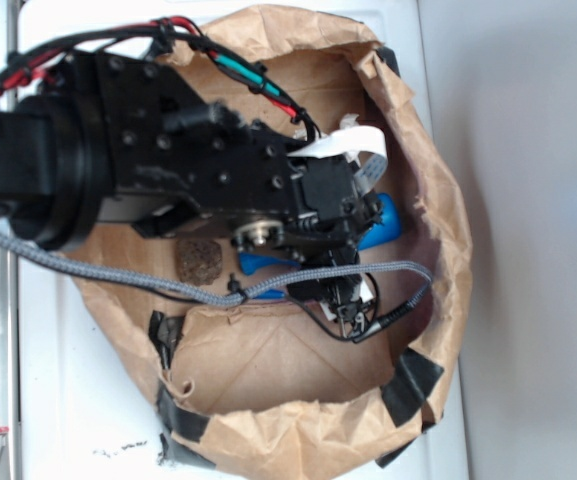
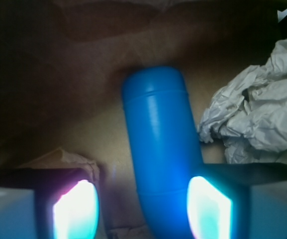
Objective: Grab the blue bottle.
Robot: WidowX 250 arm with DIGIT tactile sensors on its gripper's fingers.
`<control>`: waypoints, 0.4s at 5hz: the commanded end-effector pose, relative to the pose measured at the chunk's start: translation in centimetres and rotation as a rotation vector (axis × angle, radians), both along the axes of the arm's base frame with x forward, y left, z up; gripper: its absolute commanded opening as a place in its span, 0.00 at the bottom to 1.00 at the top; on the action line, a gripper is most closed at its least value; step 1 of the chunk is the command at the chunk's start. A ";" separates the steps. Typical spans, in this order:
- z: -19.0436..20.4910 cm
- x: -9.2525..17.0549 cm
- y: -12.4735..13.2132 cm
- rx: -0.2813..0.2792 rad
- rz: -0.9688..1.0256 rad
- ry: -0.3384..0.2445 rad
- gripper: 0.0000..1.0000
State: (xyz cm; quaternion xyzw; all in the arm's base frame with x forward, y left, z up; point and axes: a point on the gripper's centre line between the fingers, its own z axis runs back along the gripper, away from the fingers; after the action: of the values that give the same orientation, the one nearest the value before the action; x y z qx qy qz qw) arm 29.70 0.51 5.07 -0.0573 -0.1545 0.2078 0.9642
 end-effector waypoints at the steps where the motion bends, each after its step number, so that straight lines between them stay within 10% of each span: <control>1: -0.8 1.5 -0.9 0.107 -0.015 0.074 1.00; 2: -1.5 2.0 -1.5 0.149 -0.002 0.096 1.00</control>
State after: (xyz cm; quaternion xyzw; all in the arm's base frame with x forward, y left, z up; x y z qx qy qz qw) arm 31.08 -0.94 2.59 0.0299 -0.1047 0.2047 0.9727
